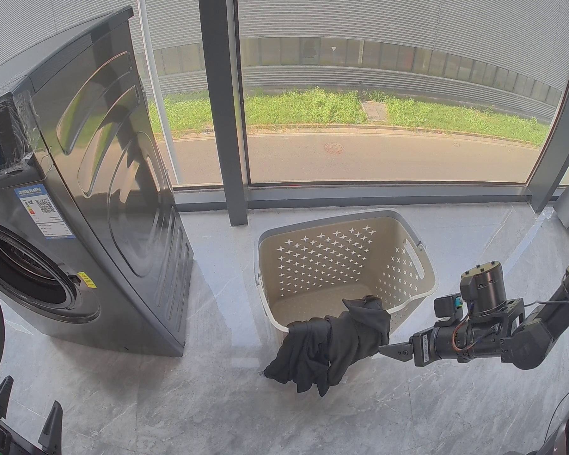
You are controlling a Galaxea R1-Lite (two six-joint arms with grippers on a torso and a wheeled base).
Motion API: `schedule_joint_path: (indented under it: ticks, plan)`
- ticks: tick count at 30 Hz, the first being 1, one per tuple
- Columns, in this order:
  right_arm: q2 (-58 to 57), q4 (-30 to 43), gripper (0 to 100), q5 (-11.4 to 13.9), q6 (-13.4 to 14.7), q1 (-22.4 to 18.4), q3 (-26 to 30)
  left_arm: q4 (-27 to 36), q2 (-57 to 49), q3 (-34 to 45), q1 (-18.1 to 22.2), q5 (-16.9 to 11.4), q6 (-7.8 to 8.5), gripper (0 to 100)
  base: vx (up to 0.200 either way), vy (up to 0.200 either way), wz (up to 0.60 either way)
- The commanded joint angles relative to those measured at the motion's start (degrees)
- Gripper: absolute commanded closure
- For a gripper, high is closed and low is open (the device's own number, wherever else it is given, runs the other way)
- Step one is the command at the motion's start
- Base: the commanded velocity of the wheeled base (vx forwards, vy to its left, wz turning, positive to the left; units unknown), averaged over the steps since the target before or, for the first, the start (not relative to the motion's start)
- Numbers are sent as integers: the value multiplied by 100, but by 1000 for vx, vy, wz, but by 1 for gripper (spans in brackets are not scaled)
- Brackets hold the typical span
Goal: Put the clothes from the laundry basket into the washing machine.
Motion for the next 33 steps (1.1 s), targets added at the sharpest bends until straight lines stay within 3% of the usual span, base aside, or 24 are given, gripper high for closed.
schedule_joint_path:
  ticks: [1,10,18,23,33]
  plan:
    - [408,-5,0,2,-1,20,-179,-2,-93,92,0,2,-1,0,0,0,0]
    - [1059,-14,0,-227,8,284,-786,-2,-93,92,0,2,-45,0,0,0,0]
    - [1674,-32,0,-244,96,266,-1471,-2,-93,101,0,2,-53,0,0,0,0]
    - [1990,-32,0,-394,78,214,-1752,-2,-93,92,0,2,-36,0,0,0,0]
    - [2351,3,0,-464,78,161,-2174,-2,-93,92,0,2,-36,0,0,0,0]
